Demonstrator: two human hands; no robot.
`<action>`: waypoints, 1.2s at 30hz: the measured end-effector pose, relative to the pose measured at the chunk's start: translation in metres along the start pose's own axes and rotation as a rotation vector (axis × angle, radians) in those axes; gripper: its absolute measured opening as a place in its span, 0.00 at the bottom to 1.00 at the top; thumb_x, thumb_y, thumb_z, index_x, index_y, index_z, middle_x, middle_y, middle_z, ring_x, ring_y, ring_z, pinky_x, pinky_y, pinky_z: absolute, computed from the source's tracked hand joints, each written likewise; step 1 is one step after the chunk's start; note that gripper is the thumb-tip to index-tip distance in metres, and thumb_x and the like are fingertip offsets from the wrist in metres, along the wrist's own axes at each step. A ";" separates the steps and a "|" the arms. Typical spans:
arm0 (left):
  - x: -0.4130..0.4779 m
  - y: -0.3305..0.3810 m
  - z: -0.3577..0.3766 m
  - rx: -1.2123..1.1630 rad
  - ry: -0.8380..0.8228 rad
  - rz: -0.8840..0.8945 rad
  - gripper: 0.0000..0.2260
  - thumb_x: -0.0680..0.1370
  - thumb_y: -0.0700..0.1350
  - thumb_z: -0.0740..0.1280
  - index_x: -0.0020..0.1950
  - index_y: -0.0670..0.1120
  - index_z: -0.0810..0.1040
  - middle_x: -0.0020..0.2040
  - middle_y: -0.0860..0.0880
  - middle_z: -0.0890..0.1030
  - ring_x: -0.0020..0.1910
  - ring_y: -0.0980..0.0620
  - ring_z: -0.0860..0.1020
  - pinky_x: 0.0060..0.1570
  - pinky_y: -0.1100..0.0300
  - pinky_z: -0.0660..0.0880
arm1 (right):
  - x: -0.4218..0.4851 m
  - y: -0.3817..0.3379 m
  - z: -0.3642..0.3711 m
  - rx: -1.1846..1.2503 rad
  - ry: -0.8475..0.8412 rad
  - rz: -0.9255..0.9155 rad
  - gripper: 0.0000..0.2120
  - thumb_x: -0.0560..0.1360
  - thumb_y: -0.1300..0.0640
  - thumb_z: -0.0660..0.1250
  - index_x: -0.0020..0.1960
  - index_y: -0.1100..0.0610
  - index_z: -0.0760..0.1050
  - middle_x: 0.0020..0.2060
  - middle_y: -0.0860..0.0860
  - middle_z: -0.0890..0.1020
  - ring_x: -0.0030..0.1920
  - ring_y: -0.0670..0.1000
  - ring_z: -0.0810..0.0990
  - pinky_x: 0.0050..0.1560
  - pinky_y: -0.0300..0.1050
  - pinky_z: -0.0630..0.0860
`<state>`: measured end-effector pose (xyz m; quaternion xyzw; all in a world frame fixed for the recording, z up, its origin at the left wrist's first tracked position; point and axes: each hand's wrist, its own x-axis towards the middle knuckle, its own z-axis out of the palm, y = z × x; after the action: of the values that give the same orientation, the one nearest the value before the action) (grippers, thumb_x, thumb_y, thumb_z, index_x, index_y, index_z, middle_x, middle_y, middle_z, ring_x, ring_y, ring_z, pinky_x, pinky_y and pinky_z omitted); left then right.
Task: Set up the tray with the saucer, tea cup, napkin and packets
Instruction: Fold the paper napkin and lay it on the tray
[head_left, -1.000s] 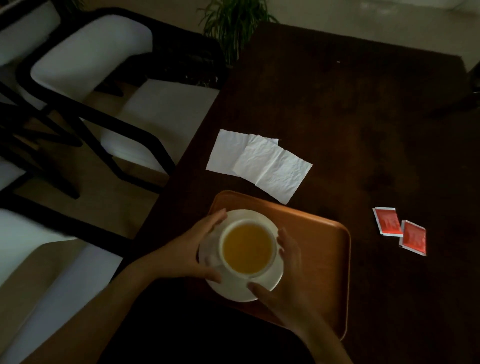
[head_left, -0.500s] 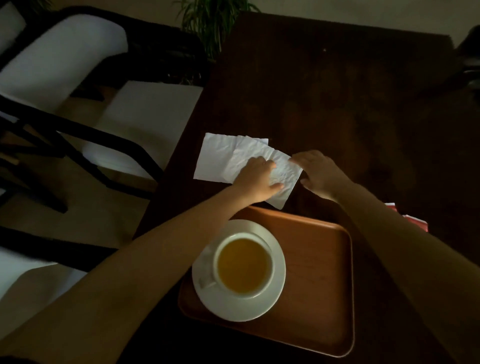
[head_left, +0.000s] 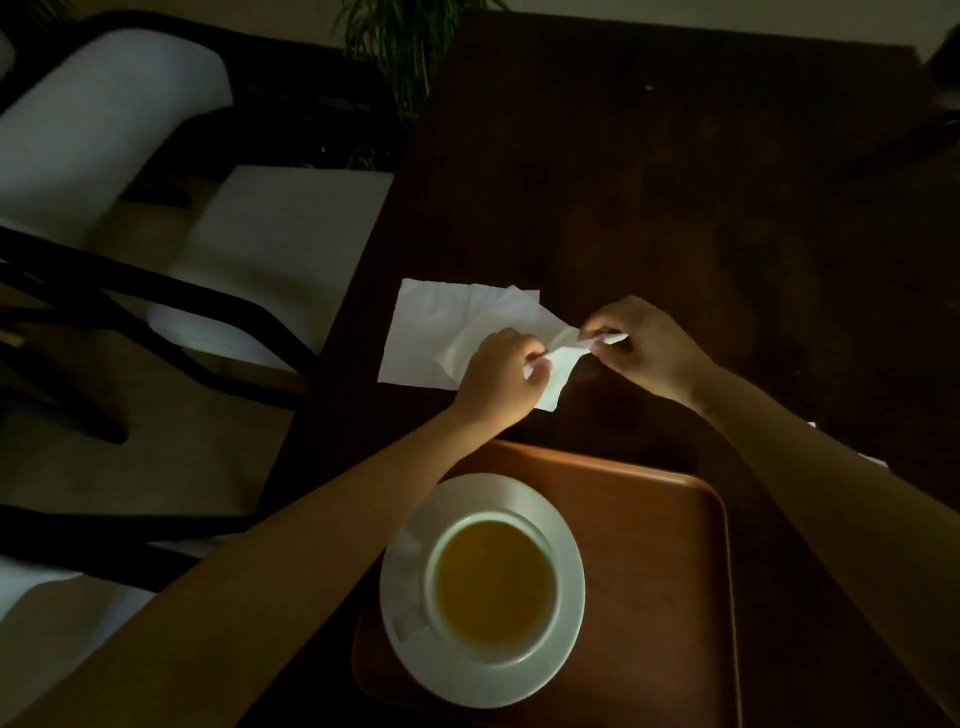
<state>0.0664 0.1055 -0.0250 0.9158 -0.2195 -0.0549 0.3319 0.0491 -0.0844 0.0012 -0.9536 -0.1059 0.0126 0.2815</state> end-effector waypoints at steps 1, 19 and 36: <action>0.001 -0.001 -0.008 -0.089 -0.039 -0.067 0.08 0.76 0.44 0.63 0.49 0.40 0.78 0.46 0.42 0.80 0.41 0.52 0.74 0.36 0.73 0.66 | 0.007 -0.002 -0.004 0.078 -0.015 0.024 0.07 0.73 0.63 0.65 0.50 0.59 0.78 0.48 0.54 0.82 0.52 0.53 0.76 0.53 0.49 0.72; -0.008 -0.023 -0.011 0.231 0.023 0.120 0.13 0.73 0.48 0.67 0.52 0.40 0.75 0.52 0.42 0.78 0.54 0.44 0.73 0.50 0.53 0.73 | 0.053 -0.006 0.021 -0.104 -0.034 -0.052 0.16 0.70 0.62 0.67 0.58 0.56 0.73 0.57 0.54 0.77 0.60 0.54 0.70 0.59 0.47 0.66; 0.010 -0.004 -0.046 0.044 0.005 -0.053 0.05 0.75 0.40 0.64 0.39 0.42 0.73 0.34 0.50 0.73 0.37 0.47 0.73 0.30 0.62 0.62 | 0.045 -0.038 -0.013 0.242 0.091 0.016 0.09 0.75 0.58 0.63 0.55 0.56 0.75 0.51 0.50 0.78 0.52 0.47 0.75 0.51 0.39 0.69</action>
<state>0.0881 0.1306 0.0091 0.9285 -0.1953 -0.0567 0.3108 0.0873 -0.0507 0.0336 -0.9132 -0.0830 -0.0157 0.3987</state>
